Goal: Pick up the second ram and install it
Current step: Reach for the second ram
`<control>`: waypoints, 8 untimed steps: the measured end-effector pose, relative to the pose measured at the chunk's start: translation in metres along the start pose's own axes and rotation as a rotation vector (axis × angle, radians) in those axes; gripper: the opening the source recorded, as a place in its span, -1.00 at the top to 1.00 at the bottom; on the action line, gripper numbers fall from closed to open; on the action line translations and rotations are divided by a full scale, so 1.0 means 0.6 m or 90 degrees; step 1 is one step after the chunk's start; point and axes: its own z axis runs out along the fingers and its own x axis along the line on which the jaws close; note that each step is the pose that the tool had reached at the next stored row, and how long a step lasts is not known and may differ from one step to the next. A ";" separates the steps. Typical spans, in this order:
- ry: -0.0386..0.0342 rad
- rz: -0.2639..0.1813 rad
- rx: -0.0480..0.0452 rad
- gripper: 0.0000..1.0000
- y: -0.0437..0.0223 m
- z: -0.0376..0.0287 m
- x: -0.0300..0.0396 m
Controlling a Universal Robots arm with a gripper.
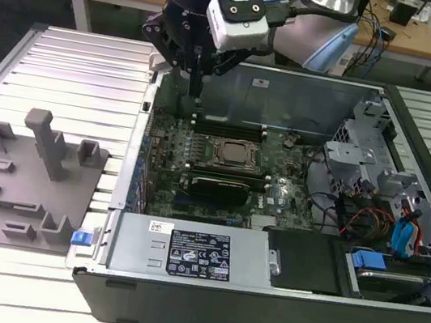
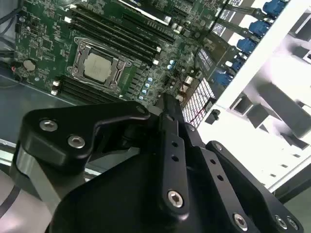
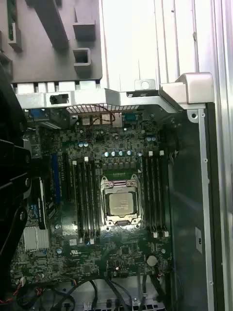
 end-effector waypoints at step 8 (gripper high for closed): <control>0.0000 0.000 0.0000 0.79 -0.004 -0.001 0.059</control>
